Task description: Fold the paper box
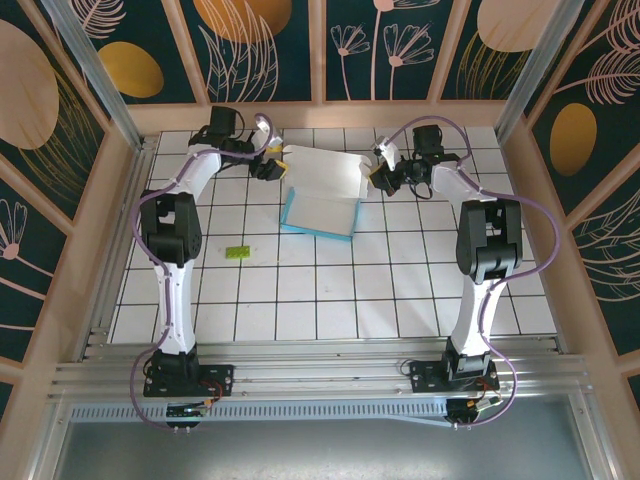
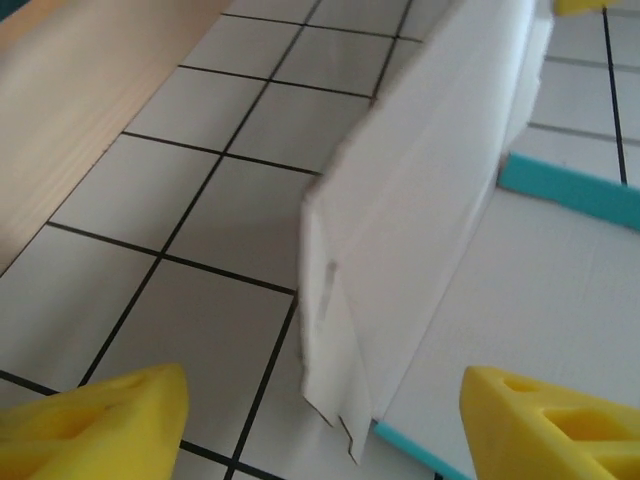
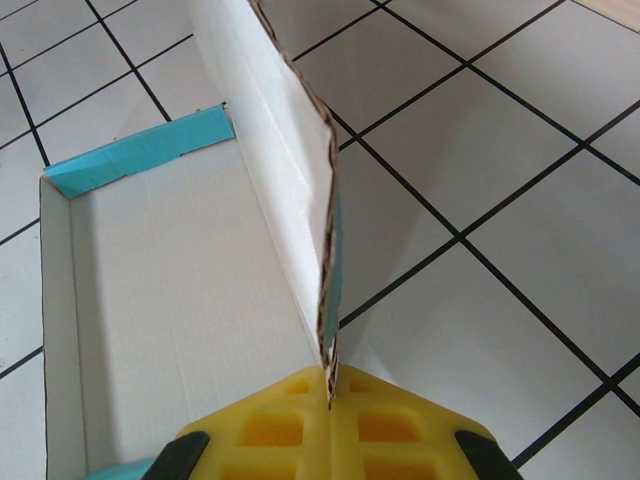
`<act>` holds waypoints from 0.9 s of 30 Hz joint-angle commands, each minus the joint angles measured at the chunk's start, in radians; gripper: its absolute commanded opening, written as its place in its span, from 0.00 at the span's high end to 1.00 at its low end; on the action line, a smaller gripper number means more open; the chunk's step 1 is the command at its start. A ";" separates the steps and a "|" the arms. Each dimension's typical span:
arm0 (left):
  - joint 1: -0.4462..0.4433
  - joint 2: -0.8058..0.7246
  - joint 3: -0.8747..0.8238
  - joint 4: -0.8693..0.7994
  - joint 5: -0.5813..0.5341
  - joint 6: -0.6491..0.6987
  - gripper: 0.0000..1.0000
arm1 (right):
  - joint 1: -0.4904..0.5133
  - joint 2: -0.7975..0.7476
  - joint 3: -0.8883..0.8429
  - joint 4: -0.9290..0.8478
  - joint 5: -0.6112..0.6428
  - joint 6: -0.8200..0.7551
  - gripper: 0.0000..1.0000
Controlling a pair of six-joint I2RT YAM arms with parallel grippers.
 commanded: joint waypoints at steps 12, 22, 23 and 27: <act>-0.002 0.024 -0.005 0.123 0.107 -0.194 0.53 | 0.011 -0.014 0.025 -0.008 0.015 -0.009 1.00; -0.003 0.022 -0.029 0.141 0.106 -0.281 0.71 | 0.022 -0.020 0.009 0.049 0.074 0.064 0.99; -0.004 0.017 -0.038 0.149 0.102 -0.306 0.72 | 0.027 -0.027 -0.004 0.076 0.099 0.090 0.98; -0.009 -0.038 -0.134 0.252 0.082 -0.448 0.73 | 0.052 -0.062 -0.053 0.157 0.186 0.160 0.98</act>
